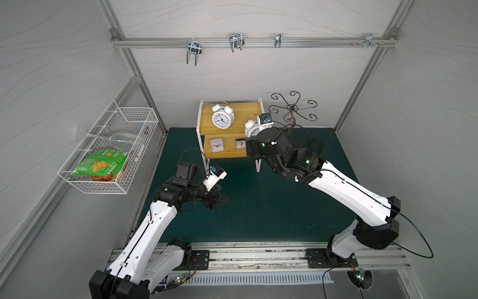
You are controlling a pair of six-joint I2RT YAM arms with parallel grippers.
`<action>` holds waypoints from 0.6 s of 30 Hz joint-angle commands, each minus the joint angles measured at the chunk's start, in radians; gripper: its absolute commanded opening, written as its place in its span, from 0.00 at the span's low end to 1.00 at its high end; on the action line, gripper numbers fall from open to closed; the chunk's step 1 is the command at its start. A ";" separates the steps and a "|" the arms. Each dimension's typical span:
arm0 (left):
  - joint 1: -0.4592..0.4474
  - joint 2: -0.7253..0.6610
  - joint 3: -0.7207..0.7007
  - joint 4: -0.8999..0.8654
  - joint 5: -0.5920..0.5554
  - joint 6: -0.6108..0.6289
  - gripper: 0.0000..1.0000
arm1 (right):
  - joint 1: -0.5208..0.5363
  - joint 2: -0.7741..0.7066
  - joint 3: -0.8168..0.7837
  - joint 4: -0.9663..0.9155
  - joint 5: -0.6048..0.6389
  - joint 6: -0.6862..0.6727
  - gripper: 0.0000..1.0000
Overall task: Place the alarm clocks on the shelf by style
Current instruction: Place the alarm on the shelf.
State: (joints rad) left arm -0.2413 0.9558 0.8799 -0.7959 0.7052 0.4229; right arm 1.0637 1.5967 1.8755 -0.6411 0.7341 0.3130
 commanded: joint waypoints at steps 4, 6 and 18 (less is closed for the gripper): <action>-0.004 -0.018 0.008 0.017 0.016 0.008 0.73 | -0.068 0.065 0.081 0.165 -0.066 -0.082 0.57; -0.004 -0.018 0.008 0.016 0.016 0.008 0.73 | -0.082 0.088 0.098 0.187 -0.078 -0.086 0.57; -0.003 -0.018 0.007 0.017 0.011 0.013 0.73 | -0.140 0.190 0.152 0.322 -0.110 -0.118 0.55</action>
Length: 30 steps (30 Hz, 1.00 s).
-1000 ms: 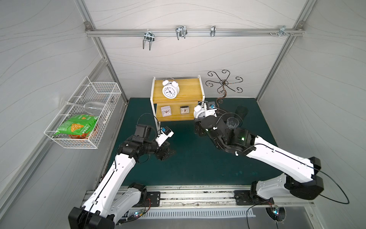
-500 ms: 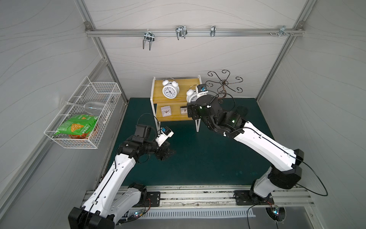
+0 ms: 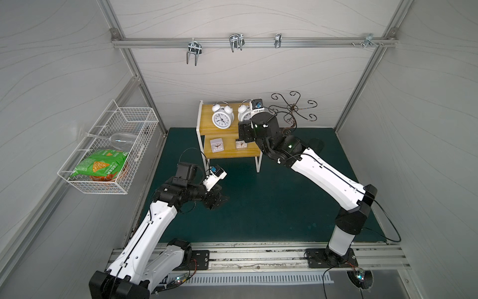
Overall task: Place the alarm clocks on the shelf by style
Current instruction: Place the alarm on the shelf.
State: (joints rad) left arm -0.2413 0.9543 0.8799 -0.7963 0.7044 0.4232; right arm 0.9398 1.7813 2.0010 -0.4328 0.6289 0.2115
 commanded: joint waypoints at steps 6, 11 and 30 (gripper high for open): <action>-0.004 -0.018 0.005 0.015 0.009 0.014 0.73 | -0.032 0.005 -0.041 0.216 -0.010 -0.029 0.55; -0.004 -0.020 0.001 0.015 0.008 0.016 0.73 | -0.050 0.016 -0.061 0.236 -0.013 -0.031 0.55; -0.003 -0.017 0.002 0.016 0.006 0.016 0.73 | -0.091 0.074 -0.019 0.154 -0.016 0.002 0.57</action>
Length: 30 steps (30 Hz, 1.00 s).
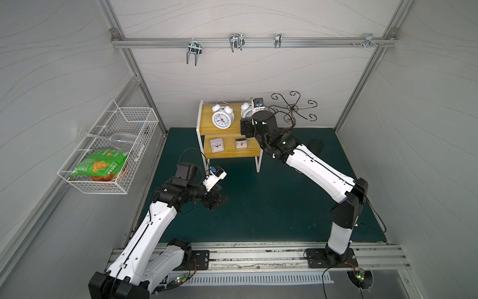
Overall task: Place the alarm clocks on the shelf by style
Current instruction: Place the alarm on the shelf.
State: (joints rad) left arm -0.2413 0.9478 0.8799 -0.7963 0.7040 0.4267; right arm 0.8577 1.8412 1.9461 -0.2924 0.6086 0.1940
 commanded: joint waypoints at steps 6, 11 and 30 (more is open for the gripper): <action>-0.004 -0.010 0.002 0.017 0.006 0.012 0.73 | -0.008 0.020 0.039 0.005 0.008 0.027 0.60; -0.004 -0.011 0.002 0.017 0.005 0.013 0.73 | -0.009 0.023 0.037 -0.001 0.021 0.040 0.62; -0.004 -0.012 0.001 0.016 0.006 0.014 0.73 | 0.029 0.049 0.090 0.007 0.092 -0.002 0.65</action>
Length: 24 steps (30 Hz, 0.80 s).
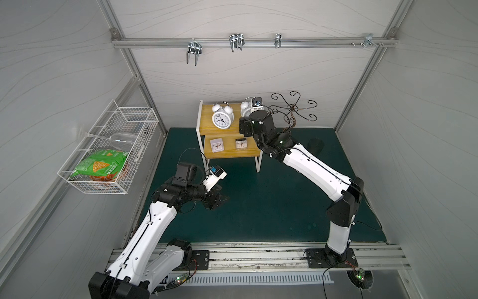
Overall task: Place the alarm clocks on the shelf by style
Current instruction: Place the alarm on the shelf.
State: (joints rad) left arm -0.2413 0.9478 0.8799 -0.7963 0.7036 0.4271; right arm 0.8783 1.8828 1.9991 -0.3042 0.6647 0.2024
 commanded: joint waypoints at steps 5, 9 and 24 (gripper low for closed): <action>-0.003 -0.014 -0.002 0.015 0.007 0.016 0.73 | 0.011 0.009 0.038 0.020 0.035 -0.008 0.66; -0.003 -0.014 -0.002 0.016 0.007 0.016 0.73 | 0.017 0.012 0.035 0.023 0.028 -0.007 0.66; -0.004 -0.018 -0.004 0.015 0.007 0.016 0.73 | 0.030 0.016 0.030 0.032 0.050 -0.015 0.67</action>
State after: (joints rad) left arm -0.2413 0.9436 0.8726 -0.7967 0.7036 0.4339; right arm 0.8986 1.8992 2.0075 -0.3058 0.6849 0.1925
